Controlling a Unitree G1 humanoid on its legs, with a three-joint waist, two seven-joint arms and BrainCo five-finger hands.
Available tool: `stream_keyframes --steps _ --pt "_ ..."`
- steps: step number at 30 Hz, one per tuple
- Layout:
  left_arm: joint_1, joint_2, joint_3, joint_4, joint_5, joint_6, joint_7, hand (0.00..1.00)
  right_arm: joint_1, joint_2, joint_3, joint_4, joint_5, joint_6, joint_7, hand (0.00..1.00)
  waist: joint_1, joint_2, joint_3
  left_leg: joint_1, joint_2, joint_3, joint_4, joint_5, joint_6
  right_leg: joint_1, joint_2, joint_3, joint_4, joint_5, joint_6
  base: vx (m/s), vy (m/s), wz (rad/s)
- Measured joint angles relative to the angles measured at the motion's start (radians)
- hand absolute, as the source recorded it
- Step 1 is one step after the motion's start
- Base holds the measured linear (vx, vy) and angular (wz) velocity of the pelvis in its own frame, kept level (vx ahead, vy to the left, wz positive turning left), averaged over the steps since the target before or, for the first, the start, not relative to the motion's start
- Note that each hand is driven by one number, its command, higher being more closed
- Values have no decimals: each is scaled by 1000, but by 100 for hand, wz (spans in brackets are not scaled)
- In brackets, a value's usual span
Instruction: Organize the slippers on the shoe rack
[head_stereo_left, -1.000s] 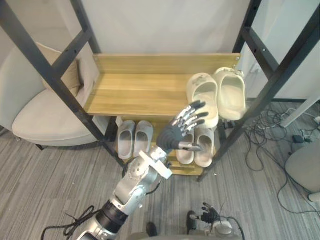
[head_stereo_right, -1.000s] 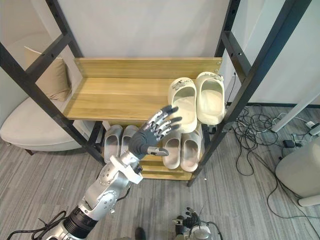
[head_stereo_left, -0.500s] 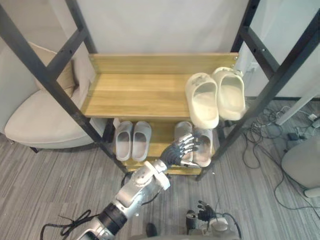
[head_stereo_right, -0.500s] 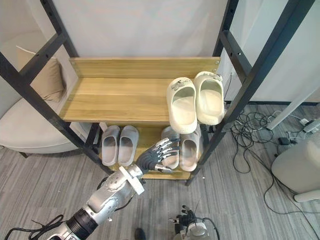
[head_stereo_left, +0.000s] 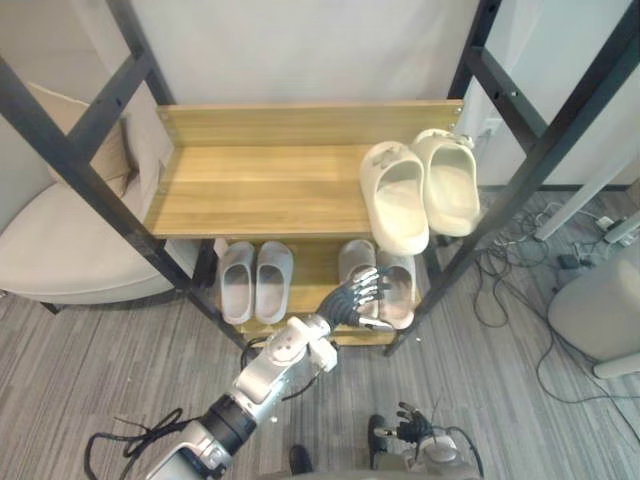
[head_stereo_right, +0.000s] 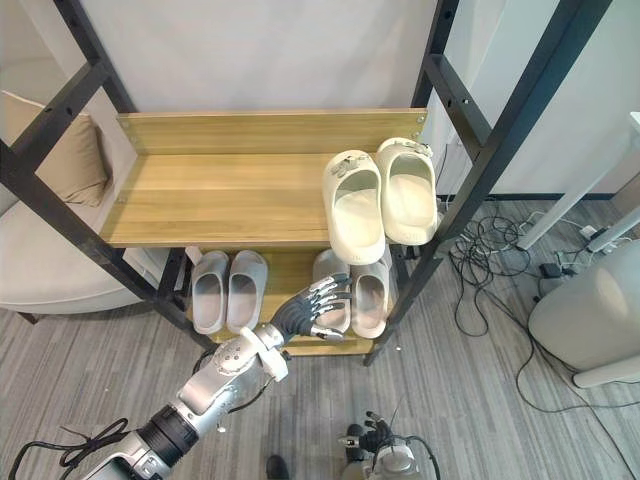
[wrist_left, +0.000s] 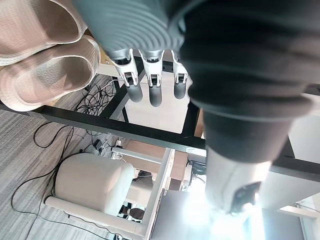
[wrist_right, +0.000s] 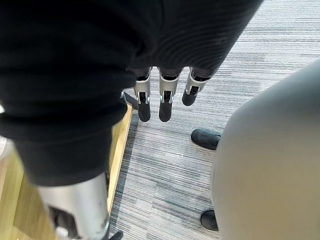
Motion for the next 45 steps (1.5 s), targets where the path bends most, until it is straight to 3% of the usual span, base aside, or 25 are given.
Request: stream_keyframes --steps 22,45 --pt "0 6 -113 -182 -4 -7 -25 0 -12 1 14 8 0 0 -2 0 2 1 0 22 -12 -32 -4 8 11 35 -15 -34 0 -2 4 -15 3 4" --pt "-100 -11 -135 -117 41 -14 27 0 -19 2 -20 26 2 3 -20 0 0 0 1 36 -14 -21 -24 14 11 36 -15 -26 0 -2 5 -1 2 -1"
